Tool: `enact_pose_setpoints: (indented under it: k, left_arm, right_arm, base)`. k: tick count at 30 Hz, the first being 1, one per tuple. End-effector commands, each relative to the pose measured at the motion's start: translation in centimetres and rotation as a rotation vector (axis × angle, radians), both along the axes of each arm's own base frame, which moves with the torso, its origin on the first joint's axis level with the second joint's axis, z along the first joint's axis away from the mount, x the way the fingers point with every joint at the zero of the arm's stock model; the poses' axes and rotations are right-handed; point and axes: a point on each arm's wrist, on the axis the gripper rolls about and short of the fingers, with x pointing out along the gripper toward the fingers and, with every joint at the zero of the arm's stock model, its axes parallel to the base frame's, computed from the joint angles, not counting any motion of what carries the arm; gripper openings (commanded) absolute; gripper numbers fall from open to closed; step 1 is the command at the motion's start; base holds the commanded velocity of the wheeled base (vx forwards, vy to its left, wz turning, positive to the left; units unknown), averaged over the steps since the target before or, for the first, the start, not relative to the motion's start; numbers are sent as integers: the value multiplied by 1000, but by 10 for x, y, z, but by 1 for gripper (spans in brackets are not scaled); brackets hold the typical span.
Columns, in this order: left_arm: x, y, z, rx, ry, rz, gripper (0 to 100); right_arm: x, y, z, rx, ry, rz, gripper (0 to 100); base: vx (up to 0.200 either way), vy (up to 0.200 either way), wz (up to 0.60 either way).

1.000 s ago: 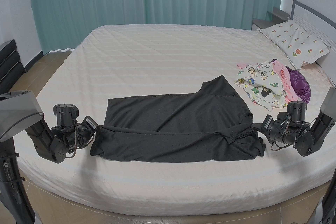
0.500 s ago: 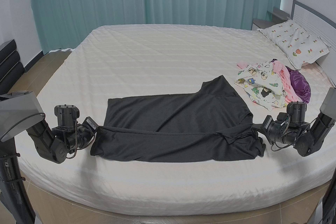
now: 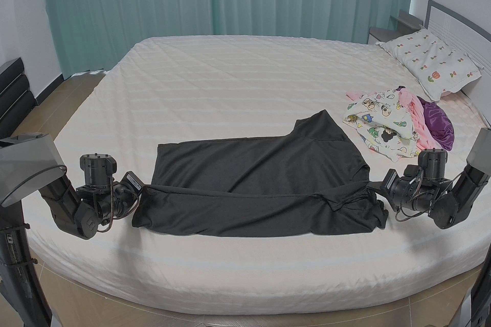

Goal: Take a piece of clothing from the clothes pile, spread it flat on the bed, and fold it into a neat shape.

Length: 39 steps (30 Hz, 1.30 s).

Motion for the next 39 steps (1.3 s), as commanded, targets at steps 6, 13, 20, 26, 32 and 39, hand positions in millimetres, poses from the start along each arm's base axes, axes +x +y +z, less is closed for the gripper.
enact_pose_setpoints:
  k: [6,13,20,26,32,39]
  left_arm:
    - [-1,-3,0,0,3,-10,100]
    - [-2,-3,3,-2,-8,-9,100]
    - [-4,-3,13,-16,-31,2,100]
    - [-5,-2,22,-48,-53,17,100]
    - [-5,-1,23,-49,-56,18,100]
    - [-6,0,26,-49,-66,20,100]
  right_arm:
    - [0,1,-1,0,5,4,100]
    - [-1,1,1,-1,-3,0,100]
    - [-5,1,24,-21,-73,-46,100]
    - [-6,1,30,9,-82,-60,100]
    - [-5,0,33,40,-79,-75,100]
    - [-7,6,33,40,-76,-60,100]
  base:
    - [0,0,0]
    - [0,0,0]
    - [0,0,0]
    - [0,0,0]
    - [0,0,0]
    - [0,0,0]
